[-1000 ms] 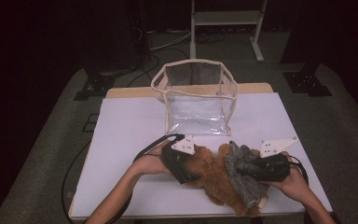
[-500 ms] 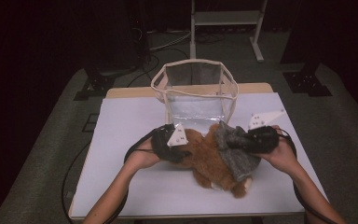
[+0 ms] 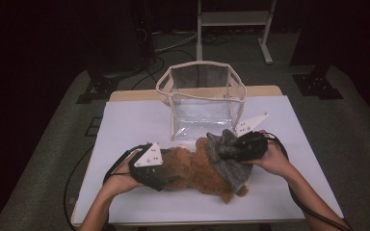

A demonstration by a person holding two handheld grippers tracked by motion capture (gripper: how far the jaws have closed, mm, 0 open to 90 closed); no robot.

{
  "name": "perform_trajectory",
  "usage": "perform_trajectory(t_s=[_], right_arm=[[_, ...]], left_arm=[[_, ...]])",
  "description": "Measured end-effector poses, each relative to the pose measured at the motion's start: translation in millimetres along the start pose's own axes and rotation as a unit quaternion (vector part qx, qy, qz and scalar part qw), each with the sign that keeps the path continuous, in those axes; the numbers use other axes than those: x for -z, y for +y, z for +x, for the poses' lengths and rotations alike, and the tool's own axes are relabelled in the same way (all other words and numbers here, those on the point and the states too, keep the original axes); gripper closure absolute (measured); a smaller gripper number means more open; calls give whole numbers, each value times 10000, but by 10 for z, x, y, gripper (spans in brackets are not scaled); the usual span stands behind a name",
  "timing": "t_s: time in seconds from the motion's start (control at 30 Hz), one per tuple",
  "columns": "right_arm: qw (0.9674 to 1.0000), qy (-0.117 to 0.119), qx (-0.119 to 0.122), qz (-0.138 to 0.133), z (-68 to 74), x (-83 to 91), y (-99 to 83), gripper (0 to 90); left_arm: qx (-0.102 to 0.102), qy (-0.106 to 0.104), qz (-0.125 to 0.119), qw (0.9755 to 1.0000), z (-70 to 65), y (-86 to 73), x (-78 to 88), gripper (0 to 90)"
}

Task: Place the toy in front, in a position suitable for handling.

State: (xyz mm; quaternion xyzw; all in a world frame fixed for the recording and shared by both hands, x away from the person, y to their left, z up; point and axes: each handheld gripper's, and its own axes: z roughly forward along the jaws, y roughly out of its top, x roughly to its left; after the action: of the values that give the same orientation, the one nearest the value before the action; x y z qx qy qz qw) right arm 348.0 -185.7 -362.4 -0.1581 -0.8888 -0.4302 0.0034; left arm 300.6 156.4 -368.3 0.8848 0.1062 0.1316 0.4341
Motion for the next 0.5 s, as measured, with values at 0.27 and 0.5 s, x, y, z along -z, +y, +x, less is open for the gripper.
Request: perform_trajectory(t_s=[0.27,0.5], right_arm=[[9993,-204,312,33,326,181,-160,752],[9985,-545,-35,-60,95,407,-278,752]], left_arm=[[-282,-315,283,9987,-80,-1,-172,249],[-240,-334,294,9987,-126,-59,-243,294]])
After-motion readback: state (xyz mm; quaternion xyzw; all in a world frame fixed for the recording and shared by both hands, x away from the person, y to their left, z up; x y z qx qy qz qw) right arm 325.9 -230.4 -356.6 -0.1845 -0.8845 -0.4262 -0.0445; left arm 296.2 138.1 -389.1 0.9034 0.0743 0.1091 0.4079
